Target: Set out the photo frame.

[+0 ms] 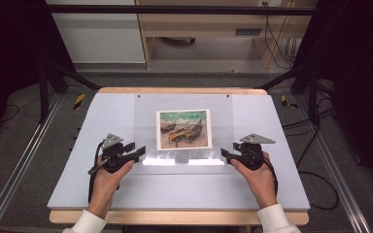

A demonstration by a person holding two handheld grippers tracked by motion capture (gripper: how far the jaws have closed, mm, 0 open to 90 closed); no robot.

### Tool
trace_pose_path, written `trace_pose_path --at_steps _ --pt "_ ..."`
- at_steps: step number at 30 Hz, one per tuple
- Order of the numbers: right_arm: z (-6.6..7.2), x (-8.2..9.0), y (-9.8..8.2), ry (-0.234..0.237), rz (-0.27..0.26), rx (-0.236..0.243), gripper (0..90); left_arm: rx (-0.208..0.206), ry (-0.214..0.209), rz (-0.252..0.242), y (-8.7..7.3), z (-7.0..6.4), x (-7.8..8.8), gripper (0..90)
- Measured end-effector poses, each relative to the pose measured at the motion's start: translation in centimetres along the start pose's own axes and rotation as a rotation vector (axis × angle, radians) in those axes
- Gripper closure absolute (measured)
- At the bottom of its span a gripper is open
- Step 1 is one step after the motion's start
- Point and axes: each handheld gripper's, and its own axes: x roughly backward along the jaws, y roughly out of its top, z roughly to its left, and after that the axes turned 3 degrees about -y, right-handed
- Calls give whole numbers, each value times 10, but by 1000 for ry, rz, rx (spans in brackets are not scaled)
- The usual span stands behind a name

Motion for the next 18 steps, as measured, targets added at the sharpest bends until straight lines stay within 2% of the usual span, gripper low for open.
trace_pose_path --at_steps 18 --pt "1 6 -3 -4 3 3 492 -5 6 6 -3 -2 6 524"
